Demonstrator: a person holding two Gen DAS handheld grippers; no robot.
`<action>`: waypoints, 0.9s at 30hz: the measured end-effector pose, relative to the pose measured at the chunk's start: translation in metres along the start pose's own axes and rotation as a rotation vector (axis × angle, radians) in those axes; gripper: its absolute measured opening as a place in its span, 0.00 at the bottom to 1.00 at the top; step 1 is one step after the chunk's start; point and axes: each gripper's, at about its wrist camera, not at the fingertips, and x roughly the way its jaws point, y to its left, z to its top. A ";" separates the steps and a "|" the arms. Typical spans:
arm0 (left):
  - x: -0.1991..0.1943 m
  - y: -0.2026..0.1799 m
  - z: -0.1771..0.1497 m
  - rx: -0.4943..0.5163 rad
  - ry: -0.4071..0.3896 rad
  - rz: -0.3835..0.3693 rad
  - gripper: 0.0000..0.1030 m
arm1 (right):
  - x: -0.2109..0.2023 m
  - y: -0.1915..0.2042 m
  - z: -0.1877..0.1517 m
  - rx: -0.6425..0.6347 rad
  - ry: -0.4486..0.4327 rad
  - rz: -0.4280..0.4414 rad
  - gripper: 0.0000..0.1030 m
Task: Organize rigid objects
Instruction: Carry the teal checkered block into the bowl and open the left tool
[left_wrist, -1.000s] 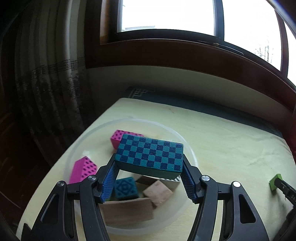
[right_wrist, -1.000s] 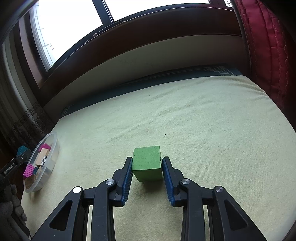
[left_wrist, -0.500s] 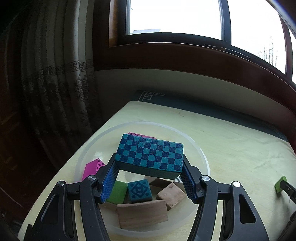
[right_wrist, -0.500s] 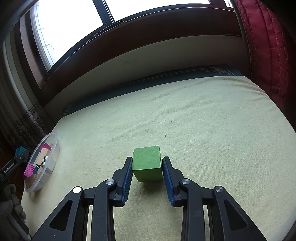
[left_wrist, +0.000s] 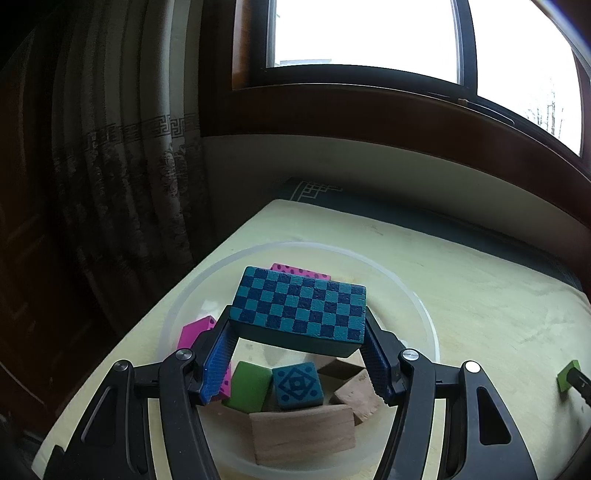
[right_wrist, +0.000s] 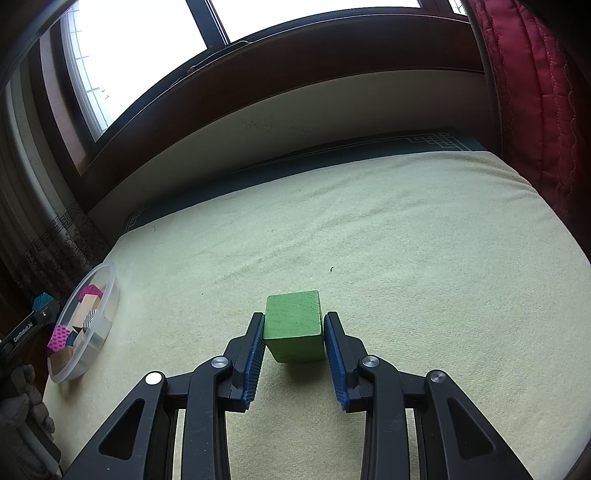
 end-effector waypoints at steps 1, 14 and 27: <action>0.000 0.001 0.000 -0.001 -0.001 0.003 0.62 | 0.000 0.000 0.000 0.000 0.000 0.000 0.33; 0.007 0.012 -0.003 -0.043 0.002 0.010 0.62 | 0.000 0.001 0.000 0.001 0.000 -0.002 0.33; 0.004 0.027 -0.002 -0.122 -0.007 0.009 0.71 | 0.000 -0.001 0.000 -0.002 0.001 -0.003 0.33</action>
